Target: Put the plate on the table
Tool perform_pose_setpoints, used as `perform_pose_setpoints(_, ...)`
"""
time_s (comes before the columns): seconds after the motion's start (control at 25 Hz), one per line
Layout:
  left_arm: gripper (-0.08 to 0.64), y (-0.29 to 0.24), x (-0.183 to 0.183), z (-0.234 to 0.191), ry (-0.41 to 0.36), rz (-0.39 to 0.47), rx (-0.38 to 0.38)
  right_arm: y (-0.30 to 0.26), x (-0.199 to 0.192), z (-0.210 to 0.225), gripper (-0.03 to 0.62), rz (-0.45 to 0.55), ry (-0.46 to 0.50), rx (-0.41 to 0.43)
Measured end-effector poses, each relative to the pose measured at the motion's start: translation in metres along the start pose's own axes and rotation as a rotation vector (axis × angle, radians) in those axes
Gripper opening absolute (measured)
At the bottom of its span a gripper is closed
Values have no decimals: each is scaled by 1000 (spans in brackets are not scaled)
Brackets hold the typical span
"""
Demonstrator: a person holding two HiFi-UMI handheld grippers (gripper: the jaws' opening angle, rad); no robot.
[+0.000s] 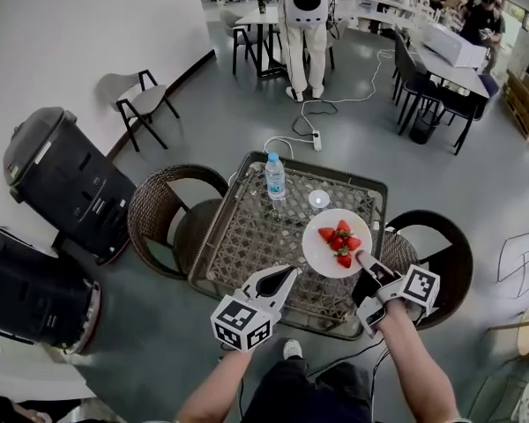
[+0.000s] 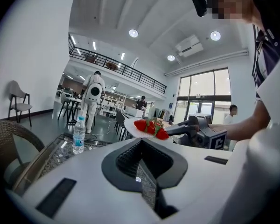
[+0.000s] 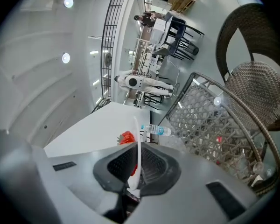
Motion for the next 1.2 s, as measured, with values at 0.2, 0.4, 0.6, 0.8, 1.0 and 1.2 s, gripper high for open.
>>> perform_pose_setpoints(0.2,5,-13,-1,-15,-2,-8,2,-20,17,3,15,15,4,-4)
perform_pose_setpoints(0.4,5,-36,-6,-24,5,-17,32,-49,45,21,15,-8,4,-21)
perform_pose_setpoints(0.6,5,-63,-11,-35,23,-20,96,-93,76,41,15,-72,7,-34)
perform_pose_setpoints(0.8,5,-93,-20,-45,45,-32,166,-139,108,62,15,-136,10,-38)
perform_pose_setpoints(1.0,5,-124,-34,-56,56,-51,210,-188,133,89,15,-183,9,-52)
perform_pose_setpoints(1.2,5,-150,-42,-69,65,-82,232,-236,152,115,15,-207,-13,-55)
Point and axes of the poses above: the fingertips, and each gripper's own axes: y backward along the fingers, z to its right, x out of its top, the point moved 10 cm from there along y, backward along the fingers, and after that the axes turned 3 degrees about -y, right-handed, at the moved point
